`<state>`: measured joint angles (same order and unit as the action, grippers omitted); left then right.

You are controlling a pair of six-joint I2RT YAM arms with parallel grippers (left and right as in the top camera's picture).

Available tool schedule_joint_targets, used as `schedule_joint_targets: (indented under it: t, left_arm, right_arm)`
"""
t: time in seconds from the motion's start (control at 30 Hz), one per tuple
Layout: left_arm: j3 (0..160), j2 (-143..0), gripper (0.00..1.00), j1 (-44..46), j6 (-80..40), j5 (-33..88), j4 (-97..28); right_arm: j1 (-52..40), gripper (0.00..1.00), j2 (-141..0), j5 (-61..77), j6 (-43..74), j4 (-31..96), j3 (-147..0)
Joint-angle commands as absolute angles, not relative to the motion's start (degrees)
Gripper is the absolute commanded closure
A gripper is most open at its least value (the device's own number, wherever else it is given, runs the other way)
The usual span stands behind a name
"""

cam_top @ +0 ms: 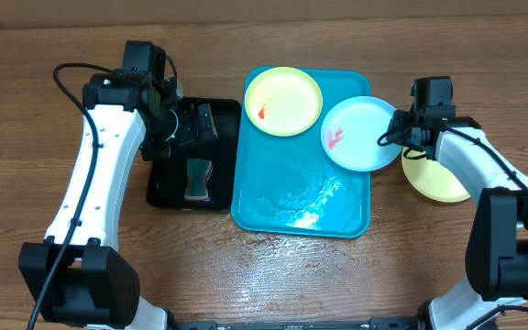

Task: Clean dirty plates on tray and stack at the side
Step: 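Grasp the white plate with the right gripper, then grasp the sponge with the left gripper and move it onto the white plate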

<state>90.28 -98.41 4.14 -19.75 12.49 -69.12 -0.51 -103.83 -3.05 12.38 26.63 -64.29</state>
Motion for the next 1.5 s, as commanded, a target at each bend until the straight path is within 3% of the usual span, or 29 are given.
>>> schedule_joint_targets:
  t: [0.0, 0.03, 0.13, 0.23, 0.53, 0.77, 1.1, 1.2, 1.33, 1.47]
  left_arm:
    - [90.8, -98.2, 0.00, 4.5, -20.8, 13.6, -68.9]
    - [90.8, -98.2, 0.00, 4.5, -20.8, 13.6, -68.9]
    - [90.8, -98.2, 0.00, 4.5, -20.8, 13.6, -68.9]
    - [90.8, -98.2, 0.00, 4.5, -20.8, 13.6, -68.9]
    - [90.8, -98.2, 0.00, 4.5, -20.7, 13.6, -68.9]
    - [90.8, -98.2, 0.00, 4.5, -20.6, 13.6, -68.9]
    - [90.8, -98.2, 0.00, 4.5, -18.6, 13.8, -68.9]
    - [90.8, -98.2, 0.00, 4.5, -18.6, 14.1, -68.7]
    - [90.6, -98.3, 0.13, 5.6, -17.7, 12.8, -68.7]
    - [90.0, -99.2, 0.18, 8.6, -17.8, 4.3, -69.0]
  right_arm:
    - [-0.6, 0.69, -103.9, -2.9, 12.2, 26.9, -64.2]
    - [-0.6, 0.67, -103.9, -3.0, 12.1, 26.7, -63.9]
    - [-0.6, 0.90, -104.0, -2.9, 12.1, 26.2, -63.5]
    - [-0.6, 0.96, -103.9, -2.9, 12.2, 27.2, -63.7]
    - [-1.7, 0.96, -96.1, 0.9, 12.2, 39.6, -67.9]
    - [-8.8, 0.96, -92.8, 7.0, 12.2, 51.5, -67.3]
    - [-16.2, 0.96, -93.8, 2.9, 18.0, 39.8, -56.9]
    - [-16.1, 0.87, -93.9, 4.0, 13.0, 37.9, -56.0]
    - [-16.0, 0.81, -93.3, 4.4, 10.2, 39.3, -57.6]
    - [-15.9, 0.74, -91.3, 6.3, 10.7, 42.9, -60.6]
